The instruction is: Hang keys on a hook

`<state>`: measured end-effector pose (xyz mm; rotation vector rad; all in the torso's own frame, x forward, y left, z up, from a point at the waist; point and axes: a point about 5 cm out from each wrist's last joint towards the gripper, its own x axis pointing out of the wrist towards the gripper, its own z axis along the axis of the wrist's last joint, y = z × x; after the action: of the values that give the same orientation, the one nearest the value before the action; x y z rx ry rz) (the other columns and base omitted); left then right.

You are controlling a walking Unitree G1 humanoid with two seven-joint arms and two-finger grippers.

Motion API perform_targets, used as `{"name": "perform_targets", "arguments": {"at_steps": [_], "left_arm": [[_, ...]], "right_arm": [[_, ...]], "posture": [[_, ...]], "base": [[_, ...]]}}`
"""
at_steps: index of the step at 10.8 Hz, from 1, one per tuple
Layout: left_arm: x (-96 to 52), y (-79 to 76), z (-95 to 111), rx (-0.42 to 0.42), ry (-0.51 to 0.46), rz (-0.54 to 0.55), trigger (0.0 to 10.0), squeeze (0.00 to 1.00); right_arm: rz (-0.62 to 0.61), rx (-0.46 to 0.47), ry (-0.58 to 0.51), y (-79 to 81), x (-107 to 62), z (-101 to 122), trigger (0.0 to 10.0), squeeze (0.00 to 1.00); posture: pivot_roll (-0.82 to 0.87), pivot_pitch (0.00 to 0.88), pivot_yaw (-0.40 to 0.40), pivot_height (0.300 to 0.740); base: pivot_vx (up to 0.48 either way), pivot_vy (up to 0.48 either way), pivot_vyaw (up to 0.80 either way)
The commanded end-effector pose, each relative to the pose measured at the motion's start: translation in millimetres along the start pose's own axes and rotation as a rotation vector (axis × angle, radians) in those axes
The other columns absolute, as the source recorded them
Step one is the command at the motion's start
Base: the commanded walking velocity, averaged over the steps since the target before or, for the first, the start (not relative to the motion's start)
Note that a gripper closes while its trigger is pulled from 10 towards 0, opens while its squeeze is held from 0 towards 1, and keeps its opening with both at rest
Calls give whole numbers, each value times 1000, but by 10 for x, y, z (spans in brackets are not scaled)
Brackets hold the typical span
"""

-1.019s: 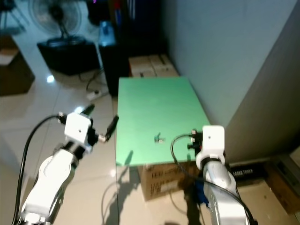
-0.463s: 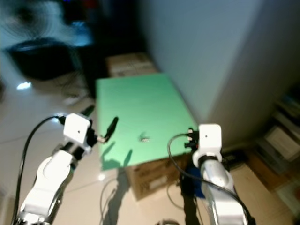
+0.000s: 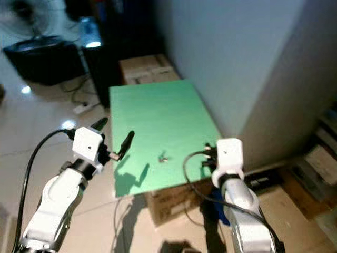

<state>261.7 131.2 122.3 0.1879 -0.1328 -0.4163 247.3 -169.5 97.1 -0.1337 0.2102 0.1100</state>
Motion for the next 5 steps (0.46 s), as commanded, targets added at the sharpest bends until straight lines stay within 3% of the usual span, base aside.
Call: {"name": "perform_targets", "arguments": {"at_steps": [1, 3, 5], "left_arm": [[-33, 32, -20, 3, 11, 12, 10000, 0], [-38, 42, -20, 5, 13, 13, 10000, 0], [-42, 56, -18, 8, 14, 14, 10000, 0]], "right_arm": [[37, -21, -4, 35, 6, 5, 10000, 0], [57, -30, 2, 61, 13, -8, 10000, 0], [39, 3, 14, 46, 12, -36, 10000, 0]], "posture": [[-68, 33, 15, 740], [-63, 34, 14, 740], [-59, 34, 15, 740]], "base": [[277, 0, 800], [281, 0, 800], [279, 0, 0]]}}
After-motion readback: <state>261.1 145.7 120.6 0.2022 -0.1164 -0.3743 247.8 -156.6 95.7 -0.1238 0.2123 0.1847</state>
